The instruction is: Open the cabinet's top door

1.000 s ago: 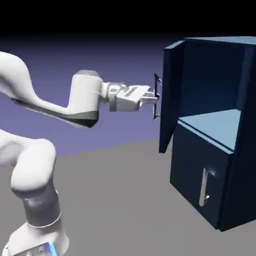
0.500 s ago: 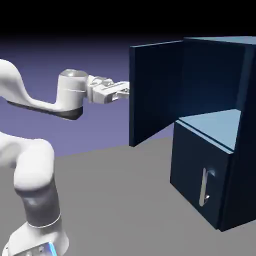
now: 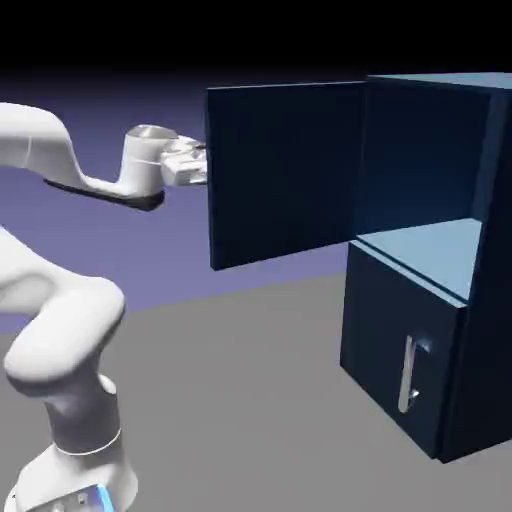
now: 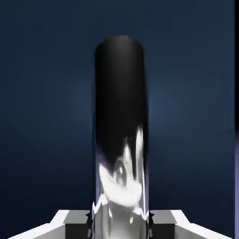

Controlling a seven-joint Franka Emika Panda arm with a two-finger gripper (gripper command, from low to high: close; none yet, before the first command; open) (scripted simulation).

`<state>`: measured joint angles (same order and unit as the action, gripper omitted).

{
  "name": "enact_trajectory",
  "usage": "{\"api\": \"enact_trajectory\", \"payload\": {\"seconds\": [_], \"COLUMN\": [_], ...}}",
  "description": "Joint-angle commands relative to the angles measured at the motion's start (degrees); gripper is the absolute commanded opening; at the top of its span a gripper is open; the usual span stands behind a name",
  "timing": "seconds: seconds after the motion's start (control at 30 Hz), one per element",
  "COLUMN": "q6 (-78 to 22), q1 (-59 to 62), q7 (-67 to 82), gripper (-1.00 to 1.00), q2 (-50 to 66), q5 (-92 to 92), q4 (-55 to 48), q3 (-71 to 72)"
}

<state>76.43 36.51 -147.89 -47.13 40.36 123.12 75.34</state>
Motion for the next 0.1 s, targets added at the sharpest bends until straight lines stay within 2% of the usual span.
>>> {"api": "enact_trajectory", "payload": {"seconds": [0.0, 0.03, 0.07], "q6": [-1.6, -2.7, -2.7], "q1": [2.1, 3.7, 3.7], "q7": [0.3, 0.5, 0.5], "gripper": [-1.00, -1.00, 1.00], "q2": [-0.2, -0.4, -0.4], "q5": [-0.8, -1.4, -1.4], "q4": [-1.9, -3.3, -3.3], "q3": [1.7, 2.9, 2.9]}}
